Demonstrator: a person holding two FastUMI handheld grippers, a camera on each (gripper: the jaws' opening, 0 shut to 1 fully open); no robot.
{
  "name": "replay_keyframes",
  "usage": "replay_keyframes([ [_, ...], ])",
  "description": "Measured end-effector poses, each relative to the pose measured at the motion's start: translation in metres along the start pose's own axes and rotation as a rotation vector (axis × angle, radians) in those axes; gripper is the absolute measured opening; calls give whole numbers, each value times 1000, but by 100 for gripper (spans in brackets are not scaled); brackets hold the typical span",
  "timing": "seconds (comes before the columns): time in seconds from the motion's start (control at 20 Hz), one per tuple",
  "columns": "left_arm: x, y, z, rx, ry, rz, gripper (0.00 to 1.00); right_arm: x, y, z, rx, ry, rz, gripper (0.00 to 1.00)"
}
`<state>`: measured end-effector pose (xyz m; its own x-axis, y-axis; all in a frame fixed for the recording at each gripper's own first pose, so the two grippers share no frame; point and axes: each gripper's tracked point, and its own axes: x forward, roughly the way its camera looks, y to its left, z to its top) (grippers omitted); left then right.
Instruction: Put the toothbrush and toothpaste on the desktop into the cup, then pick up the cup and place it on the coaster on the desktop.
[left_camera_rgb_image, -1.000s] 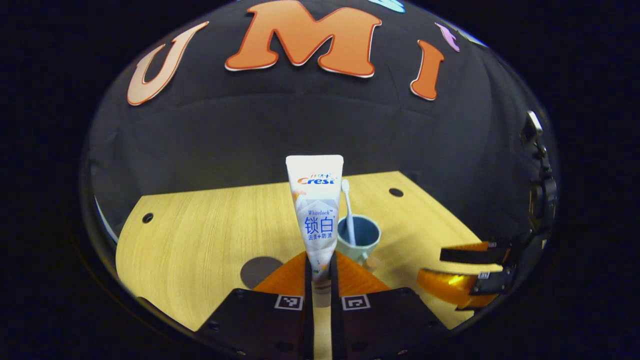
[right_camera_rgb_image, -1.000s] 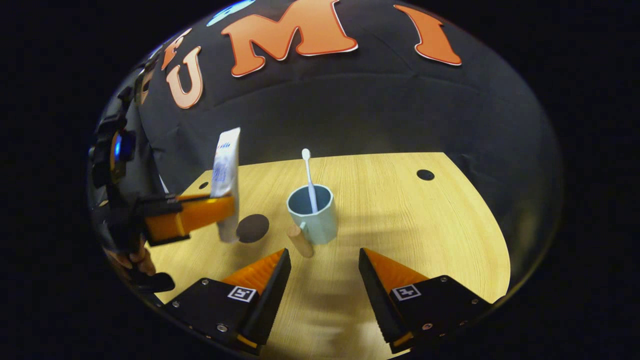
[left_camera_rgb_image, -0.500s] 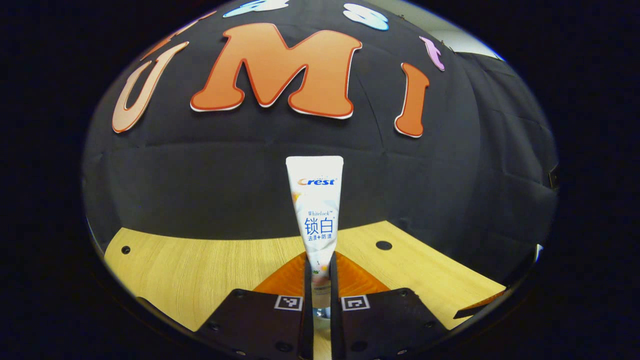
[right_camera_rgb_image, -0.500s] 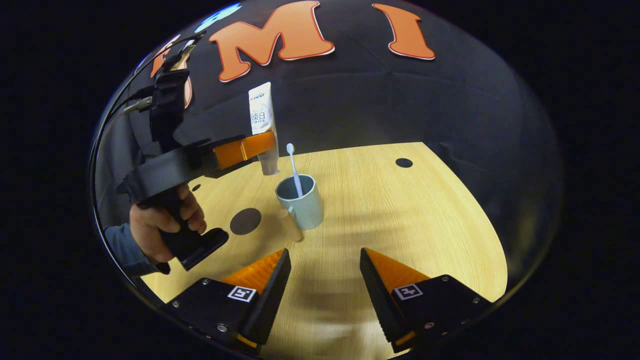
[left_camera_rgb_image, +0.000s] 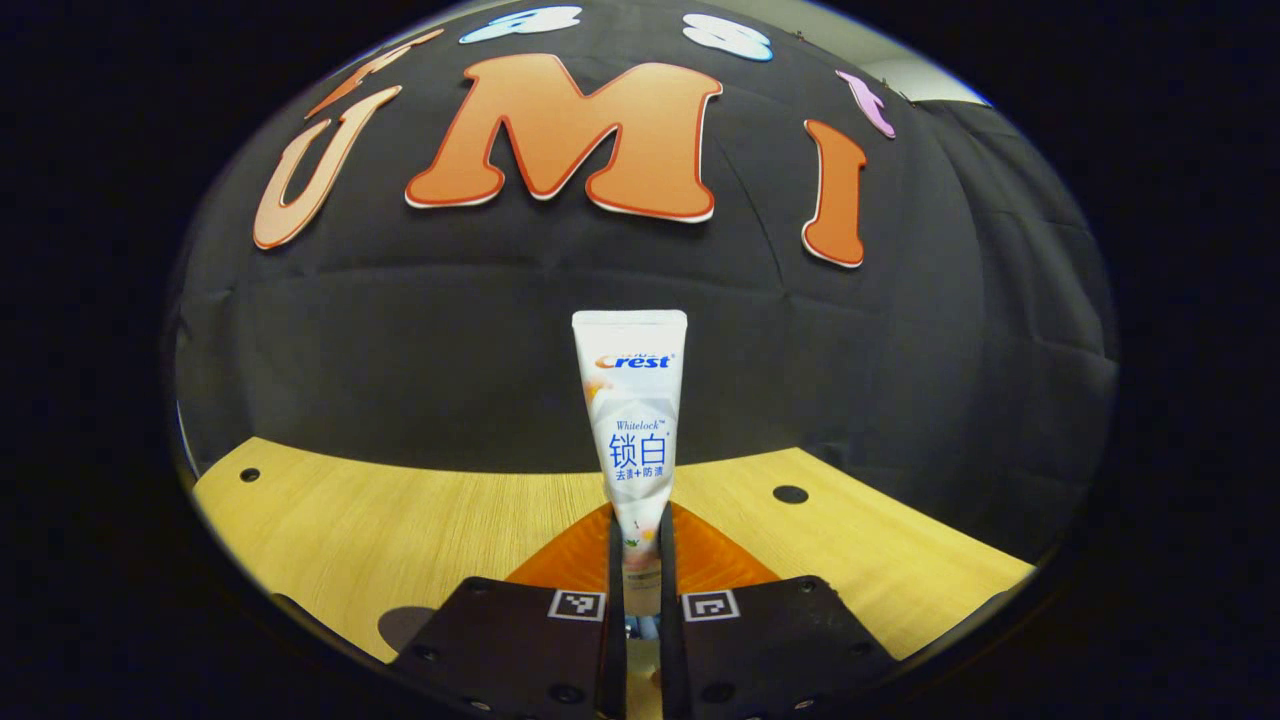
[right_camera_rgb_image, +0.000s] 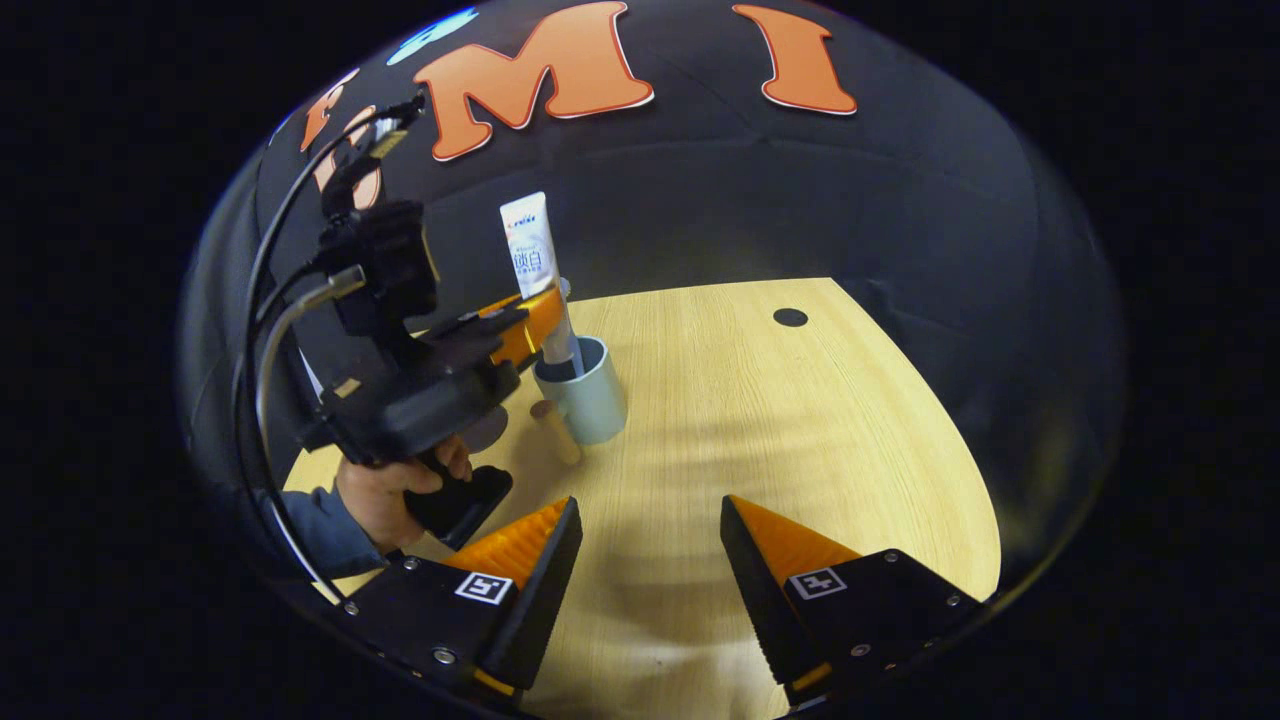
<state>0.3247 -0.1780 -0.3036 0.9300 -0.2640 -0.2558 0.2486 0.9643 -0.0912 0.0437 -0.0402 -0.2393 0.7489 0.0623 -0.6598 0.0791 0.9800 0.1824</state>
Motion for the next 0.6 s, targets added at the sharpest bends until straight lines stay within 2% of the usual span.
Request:
replay_keyframes([
  [0.25,0,5,-27,57,-2,75,13,-7,-7,-6,-11,7,-5,85],
  [0.4,-1,3,-40,51,32,75,14,-12,-10,-7,-14,3,-7,85],
  [0.6,-13,5,-28,73,7,69,31,-17,-10,-6,-4,-8,-10,85],
])
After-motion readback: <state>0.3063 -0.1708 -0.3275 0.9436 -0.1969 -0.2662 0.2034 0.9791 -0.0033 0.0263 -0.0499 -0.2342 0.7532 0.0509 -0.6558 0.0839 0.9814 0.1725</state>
